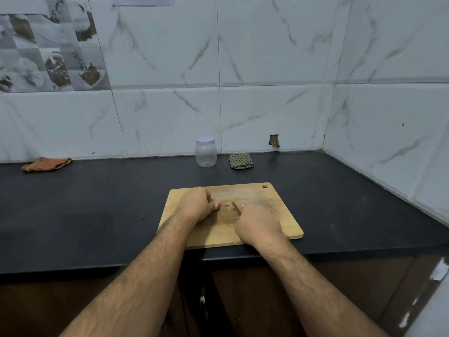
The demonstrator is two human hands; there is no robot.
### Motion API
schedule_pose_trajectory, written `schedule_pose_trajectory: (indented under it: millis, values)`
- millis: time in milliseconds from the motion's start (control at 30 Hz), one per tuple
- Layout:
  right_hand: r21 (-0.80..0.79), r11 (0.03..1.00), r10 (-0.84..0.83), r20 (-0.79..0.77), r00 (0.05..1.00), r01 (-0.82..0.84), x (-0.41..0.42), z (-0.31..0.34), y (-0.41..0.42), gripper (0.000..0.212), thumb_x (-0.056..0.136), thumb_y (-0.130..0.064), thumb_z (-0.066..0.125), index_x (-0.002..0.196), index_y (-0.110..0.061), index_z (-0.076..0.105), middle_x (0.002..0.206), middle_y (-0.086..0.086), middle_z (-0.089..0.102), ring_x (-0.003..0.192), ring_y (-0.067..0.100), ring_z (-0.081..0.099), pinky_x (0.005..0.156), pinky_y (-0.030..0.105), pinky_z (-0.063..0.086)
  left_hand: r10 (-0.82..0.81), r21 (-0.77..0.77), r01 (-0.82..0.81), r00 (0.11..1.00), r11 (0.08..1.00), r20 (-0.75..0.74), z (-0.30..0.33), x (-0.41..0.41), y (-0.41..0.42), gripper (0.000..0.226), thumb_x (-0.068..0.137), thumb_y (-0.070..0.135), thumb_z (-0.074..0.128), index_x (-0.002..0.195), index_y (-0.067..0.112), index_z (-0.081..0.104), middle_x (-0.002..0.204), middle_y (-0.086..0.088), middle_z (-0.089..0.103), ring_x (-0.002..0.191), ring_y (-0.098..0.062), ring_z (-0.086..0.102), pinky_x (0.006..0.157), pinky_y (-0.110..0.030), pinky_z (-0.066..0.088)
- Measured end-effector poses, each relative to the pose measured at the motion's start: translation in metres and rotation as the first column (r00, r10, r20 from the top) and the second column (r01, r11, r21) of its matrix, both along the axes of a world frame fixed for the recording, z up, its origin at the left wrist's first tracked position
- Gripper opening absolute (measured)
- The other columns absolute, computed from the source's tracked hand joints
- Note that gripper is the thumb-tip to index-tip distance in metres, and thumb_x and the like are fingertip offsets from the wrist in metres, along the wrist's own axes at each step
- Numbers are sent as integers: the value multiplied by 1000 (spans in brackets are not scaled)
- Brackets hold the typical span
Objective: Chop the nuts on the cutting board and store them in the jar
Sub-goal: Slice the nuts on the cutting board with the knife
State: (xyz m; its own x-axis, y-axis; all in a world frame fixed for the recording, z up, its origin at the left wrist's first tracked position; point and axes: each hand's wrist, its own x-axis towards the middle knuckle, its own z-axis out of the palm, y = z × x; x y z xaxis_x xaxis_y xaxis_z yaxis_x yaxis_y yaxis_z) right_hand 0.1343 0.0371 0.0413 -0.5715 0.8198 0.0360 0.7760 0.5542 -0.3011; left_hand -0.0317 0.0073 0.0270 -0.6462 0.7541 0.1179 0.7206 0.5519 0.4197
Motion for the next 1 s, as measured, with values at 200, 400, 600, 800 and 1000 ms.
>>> schedule_pose_trajectory:
  millis: [200,400,600,800,1000]
  values:
    - [90,994,64,25,998,-66,-14,0,-8,23,95,-20,50,112,-16,65,107,2,66,96,21,61,72,29,48,-24,68,25,1000,997,-15,-11,-1,-2,22,92,37,64,83,17,66,83,2,67,85,-20,62,65,-29,44]
    - [122,992,15,63,998,-23,-10,1,2,27,96,-19,48,117,-18,64,115,3,65,104,22,61,73,30,45,5,126,3,998,992,-61,-17,1,-3,16,91,39,61,84,25,57,91,0,68,81,-16,56,76,-32,50]
    - [73,996,-61,22,998,59,22,7,25,29,101,-25,39,114,-16,64,114,4,66,101,24,61,73,31,40,51,156,-41,996,987,-66,-21,6,-1,24,87,35,58,73,16,61,69,4,61,69,-17,57,56,-28,41]
    - [145,987,64,55,996,-72,11,3,8,24,94,-22,49,110,-16,66,108,2,66,91,22,56,71,30,42,44,217,-15,990,976,-131,-26,10,-4,21,90,35,55,79,17,60,76,6,63,74,-18,55,67,-34,50]
    - [125,991,43,46,998,-49,15,3,18,29,94,-20,47,117,-19,65,113,2,65,96,22,57,71,30,41,60,252,-16,984,968,-166,-31,11,-5,25,92,38,54,77,18,60,70,6,62,66,-14,53,55,-30,38]
